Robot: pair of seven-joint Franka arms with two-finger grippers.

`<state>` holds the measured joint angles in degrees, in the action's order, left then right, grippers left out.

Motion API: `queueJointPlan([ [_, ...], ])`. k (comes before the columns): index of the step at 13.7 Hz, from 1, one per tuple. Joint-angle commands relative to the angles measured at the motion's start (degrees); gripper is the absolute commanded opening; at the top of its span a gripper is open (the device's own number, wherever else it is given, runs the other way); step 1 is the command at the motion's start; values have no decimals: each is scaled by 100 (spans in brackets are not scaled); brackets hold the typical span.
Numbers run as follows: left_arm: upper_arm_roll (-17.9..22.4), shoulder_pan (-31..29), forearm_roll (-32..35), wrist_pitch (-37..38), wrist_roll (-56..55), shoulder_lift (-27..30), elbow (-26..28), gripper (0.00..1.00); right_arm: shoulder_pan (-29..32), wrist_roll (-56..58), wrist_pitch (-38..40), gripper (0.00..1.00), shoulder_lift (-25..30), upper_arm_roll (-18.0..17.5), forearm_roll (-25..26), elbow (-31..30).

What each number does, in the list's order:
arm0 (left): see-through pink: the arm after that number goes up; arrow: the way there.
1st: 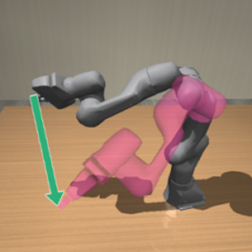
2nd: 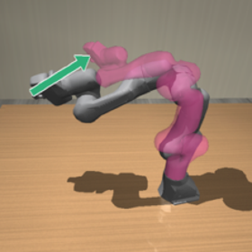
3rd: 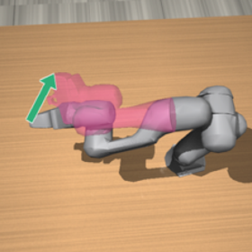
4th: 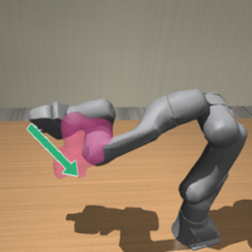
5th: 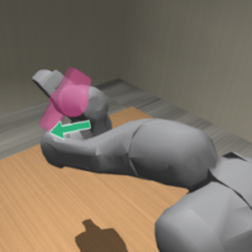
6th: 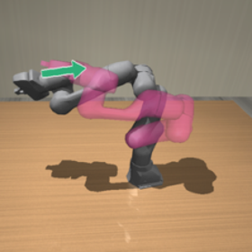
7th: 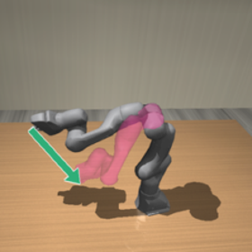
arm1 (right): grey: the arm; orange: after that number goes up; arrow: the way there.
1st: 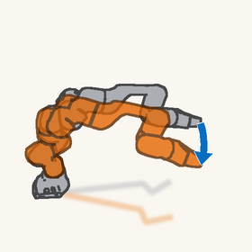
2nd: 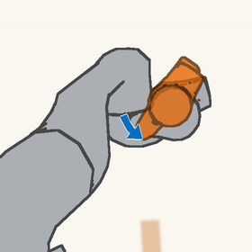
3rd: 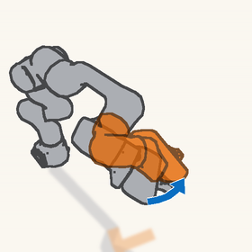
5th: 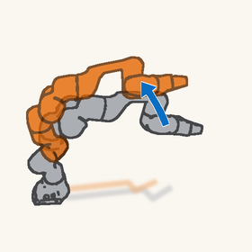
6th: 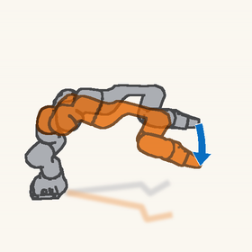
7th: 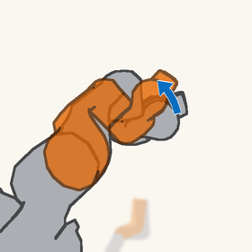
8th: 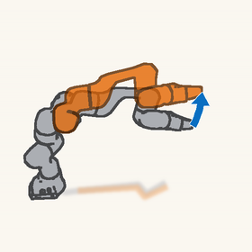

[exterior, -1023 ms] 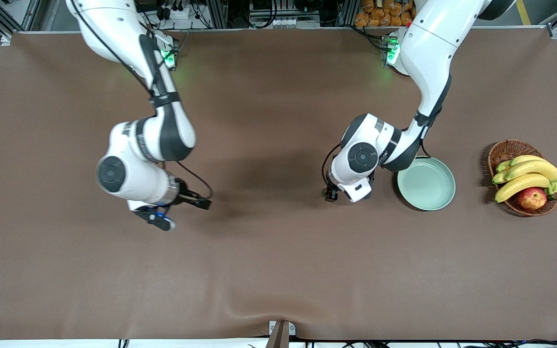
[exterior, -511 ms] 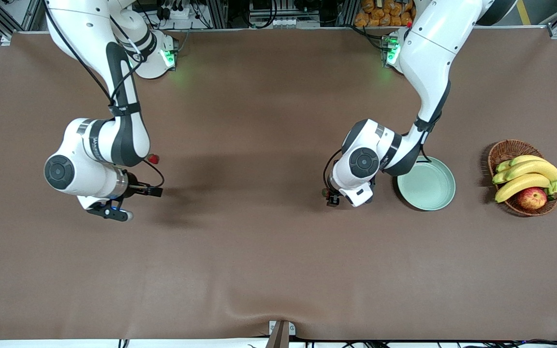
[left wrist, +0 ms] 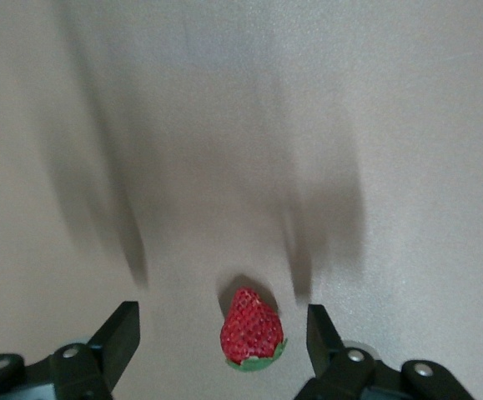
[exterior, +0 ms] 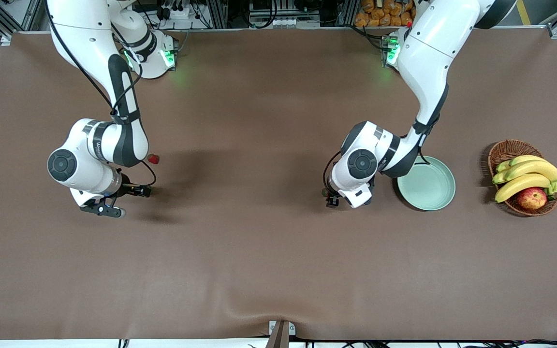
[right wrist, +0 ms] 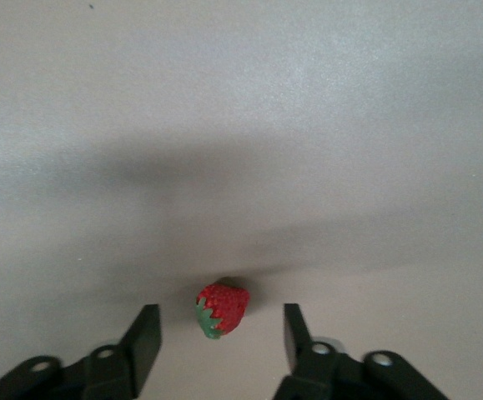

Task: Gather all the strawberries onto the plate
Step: 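Grasp the strawberry with the left gripper while the right gripper grasps another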

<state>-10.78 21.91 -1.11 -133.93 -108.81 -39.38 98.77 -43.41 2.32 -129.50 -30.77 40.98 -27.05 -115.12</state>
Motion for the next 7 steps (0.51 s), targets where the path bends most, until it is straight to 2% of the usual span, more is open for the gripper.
queueJointPlan([
  [1, 6, 58, 128, -28, -149, -192, -287, 89, 87, 93, -311, 64, -87, -150, -37, -115],
  [3, 6, 67, 146, -28, -176, -263, -332, 89, 105, 93, -505, 65, -297, -326, -300, -125],
  [7, 6, 67, 146, -28, -176, -272, -332, 85, 122, 268, -541, 64, -413, -380, -345, -203],
])
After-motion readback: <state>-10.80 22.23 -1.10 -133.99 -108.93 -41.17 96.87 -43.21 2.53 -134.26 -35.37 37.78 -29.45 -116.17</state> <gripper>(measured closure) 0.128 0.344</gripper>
